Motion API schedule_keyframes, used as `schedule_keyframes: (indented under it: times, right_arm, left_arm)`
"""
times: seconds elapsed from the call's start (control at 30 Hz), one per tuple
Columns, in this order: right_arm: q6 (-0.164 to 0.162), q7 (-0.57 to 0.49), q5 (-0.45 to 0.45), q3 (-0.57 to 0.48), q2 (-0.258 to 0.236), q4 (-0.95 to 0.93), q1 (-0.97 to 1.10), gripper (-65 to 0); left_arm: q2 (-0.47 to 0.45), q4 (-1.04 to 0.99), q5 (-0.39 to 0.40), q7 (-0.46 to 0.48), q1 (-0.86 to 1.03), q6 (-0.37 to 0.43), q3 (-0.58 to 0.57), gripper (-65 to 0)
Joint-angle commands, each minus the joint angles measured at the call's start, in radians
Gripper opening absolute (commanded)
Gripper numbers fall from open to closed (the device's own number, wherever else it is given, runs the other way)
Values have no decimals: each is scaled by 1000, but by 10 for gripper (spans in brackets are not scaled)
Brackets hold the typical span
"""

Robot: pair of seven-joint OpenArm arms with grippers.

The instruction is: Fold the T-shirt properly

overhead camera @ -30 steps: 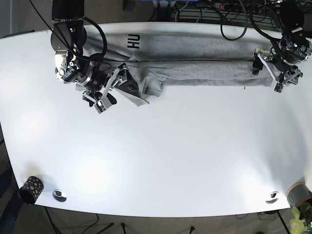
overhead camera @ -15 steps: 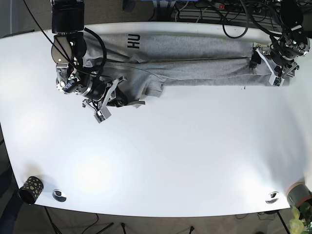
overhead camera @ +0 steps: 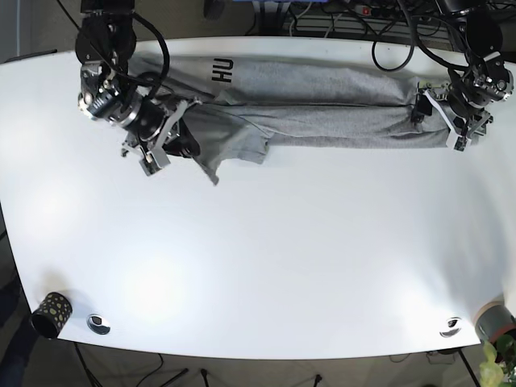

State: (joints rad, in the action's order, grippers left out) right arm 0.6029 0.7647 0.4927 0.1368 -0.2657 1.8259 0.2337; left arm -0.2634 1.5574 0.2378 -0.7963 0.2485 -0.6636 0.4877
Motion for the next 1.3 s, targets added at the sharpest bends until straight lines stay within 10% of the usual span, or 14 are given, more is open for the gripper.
schedule_keyframes:
  times: [0.0,0.77,1.27]
  right_arm:
    - [7,-23,17,33,-10,73,28,-650]
    - [15,-35,8,172,15,-53,198,-647]
    - [15,-37,19,198,47,136,247,-144]
  left_arm:
    - [-21,1,-30,-30,2,5,-19,-133]
    - [-135,-56,-24,33,-28,3,-140,-133]
    - [-129,102,-12,27,-74,-35,-96,-129]
